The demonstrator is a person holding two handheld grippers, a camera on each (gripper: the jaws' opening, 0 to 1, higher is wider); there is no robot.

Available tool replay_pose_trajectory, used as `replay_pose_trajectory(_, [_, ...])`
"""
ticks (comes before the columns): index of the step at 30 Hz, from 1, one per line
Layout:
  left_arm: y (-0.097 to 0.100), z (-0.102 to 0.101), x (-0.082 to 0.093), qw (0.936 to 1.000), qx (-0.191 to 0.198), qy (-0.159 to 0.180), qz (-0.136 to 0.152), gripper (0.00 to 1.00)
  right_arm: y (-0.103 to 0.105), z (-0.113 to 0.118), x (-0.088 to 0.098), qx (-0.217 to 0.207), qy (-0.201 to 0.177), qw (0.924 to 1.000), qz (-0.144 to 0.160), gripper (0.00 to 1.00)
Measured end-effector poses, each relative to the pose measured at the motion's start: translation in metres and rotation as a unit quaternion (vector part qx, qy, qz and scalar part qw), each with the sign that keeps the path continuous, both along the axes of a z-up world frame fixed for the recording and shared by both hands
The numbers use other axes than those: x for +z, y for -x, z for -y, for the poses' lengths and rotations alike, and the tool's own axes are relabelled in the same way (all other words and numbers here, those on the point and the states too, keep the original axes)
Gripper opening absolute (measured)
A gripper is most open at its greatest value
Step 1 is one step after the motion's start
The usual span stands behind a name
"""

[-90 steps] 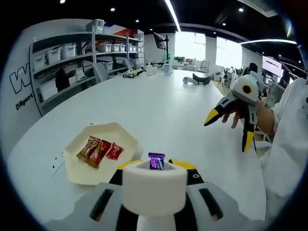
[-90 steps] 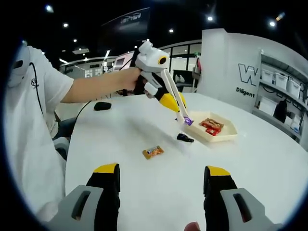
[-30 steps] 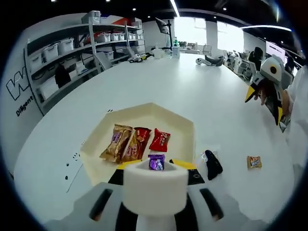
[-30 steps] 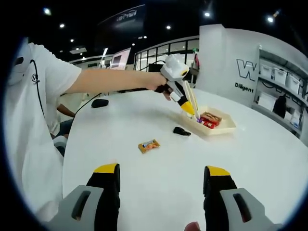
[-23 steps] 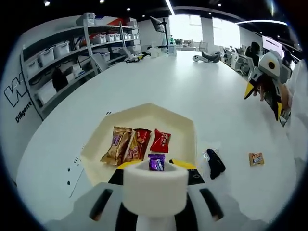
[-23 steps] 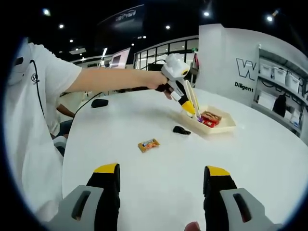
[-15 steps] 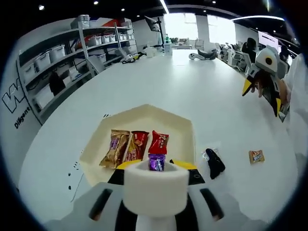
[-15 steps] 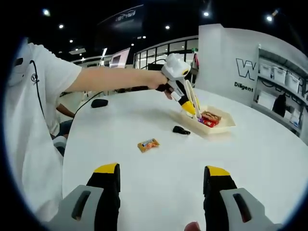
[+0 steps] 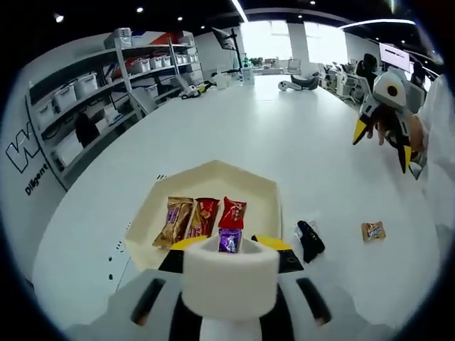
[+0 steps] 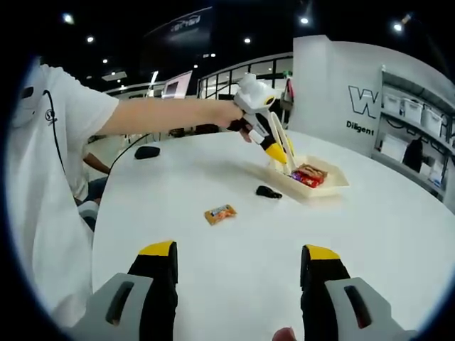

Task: Place the target food into the container with the food tongs after gripping and lifting it, then release it inside without dropping or visibly crushing the food.

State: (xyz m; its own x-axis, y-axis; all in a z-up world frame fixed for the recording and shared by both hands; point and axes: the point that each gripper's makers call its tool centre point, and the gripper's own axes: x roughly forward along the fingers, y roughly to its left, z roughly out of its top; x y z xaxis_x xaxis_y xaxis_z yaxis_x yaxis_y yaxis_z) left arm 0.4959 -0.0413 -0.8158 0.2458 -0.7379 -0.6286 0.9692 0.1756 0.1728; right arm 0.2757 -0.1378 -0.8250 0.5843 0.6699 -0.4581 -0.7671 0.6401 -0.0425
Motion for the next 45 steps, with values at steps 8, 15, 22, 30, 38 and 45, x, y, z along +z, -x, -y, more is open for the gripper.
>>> replay_pose_trajectory(8, [0.015, -0.006, 0.015, 0.9993, 0.019, 0.031, -0.008, 0.21, 0.002, -0.007, 0.002, 0.006, 0.000, 1.0000, 0.002, 0.68])
replay_pose_trajectory(15, [0.027, -0.010, 0.025, 0.9984, 0.034, 0.044, -0.012, 0.21, 0.004, -0.012, 0.004, 0.011, 0.002, 0.9999, 0.007, 0.68])
replay_pose_trajectory(22, [0.045, -0.011, 0.035, 0.9974, 0.039, 0.059, -0.014, 0.20, 0.005, -0.014, 0.006, 0.014, 0.002, 0.9999, 0.009, 0.68])
replay_pose_trajectory(30, [0.078, -0.007, 0.037, 0.9974, 0.026, 0.066, -0.016, 0.21, 0.007, -0.016, 0.008, 0.016, 0.003, 0.9998, 0.011, 0.68])
replay_pose_trajectory(38, [0.104, -0.008, 0.027, 0.9958, 0.043, 0.067, -0.045, 0.20, 0.010, -0.014, 0.005, 0.014, 0.003, 0.9999, 0.009, 0.68])
replay_pose_trajectory(45, [0.122, -0.004, 0.023, 0.9959, 0.039, 0.068, -0.046, 0.20, 0.012, -0.014, 0.007, 0.014, 0.003, 0.9998, 0.010, 0.68])
